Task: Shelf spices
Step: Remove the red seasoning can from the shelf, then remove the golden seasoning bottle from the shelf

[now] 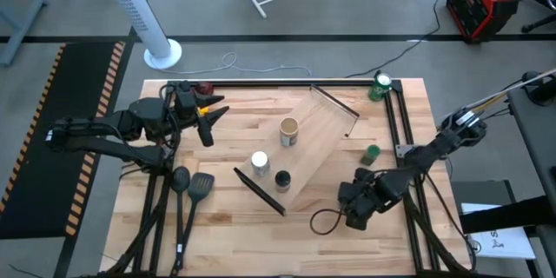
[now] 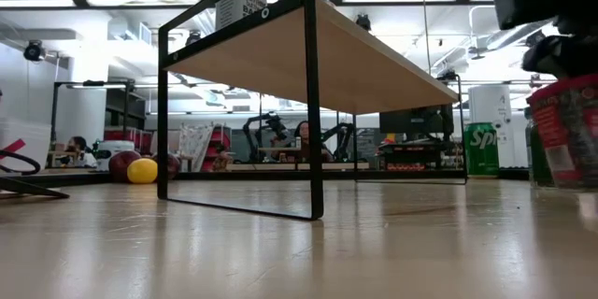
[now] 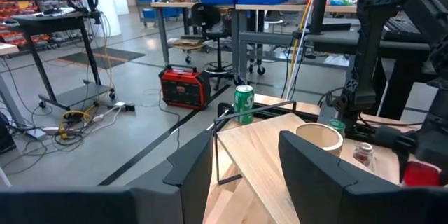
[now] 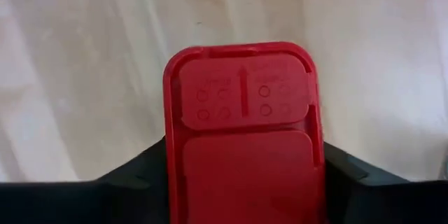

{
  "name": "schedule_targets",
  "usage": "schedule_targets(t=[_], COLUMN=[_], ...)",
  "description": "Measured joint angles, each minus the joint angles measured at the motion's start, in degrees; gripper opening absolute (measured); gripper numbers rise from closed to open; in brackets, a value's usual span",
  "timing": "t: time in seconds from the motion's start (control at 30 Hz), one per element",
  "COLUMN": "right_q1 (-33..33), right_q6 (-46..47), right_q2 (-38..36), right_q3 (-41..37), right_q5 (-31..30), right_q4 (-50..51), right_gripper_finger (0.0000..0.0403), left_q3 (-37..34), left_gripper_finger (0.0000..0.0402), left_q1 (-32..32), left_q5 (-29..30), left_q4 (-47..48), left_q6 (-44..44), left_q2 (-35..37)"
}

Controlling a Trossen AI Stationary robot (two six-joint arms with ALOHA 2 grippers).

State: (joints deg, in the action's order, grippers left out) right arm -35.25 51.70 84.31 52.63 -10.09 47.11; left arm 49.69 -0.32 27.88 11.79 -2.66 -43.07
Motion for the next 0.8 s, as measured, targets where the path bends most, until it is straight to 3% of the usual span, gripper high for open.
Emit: schedule_targets(t=[0.2, 0.3, 0.57, 0.8], right_q1=[-1.6, -1.7, -1.5, 0.9], right_q6=[4.4, 4.8, 3.5, -8.4], right_q2=[-2.4, -3.0, -6.0, -6.6], right_q3=[-1.0, -0.2, 9.6, 22.9], right_q5=[-1.8, -1.4, -4.1, -22.5], right_q4=[0.1, 1.3, 14.3, 17.0], right_gripper_finger=[0.0311, 0.0339, 0.034, 0.0329], left_q3=[0.0, 0.0, 0.0, 0.0], left_gripper_finger=[0.0158, 0.0162, 0.016, 0.0153], left_q1=[0.0, 0.0, 0.0, 0.0], left_q5=[0.0, 0.0, 0.0, 0.0], left_q4=[0.0, 0.0, 0.0, -0.5], left_q6=[0.0, 0.0, 0.0, 0.0], left_q2=[0.0, 0.0, 0.0, -0.1])
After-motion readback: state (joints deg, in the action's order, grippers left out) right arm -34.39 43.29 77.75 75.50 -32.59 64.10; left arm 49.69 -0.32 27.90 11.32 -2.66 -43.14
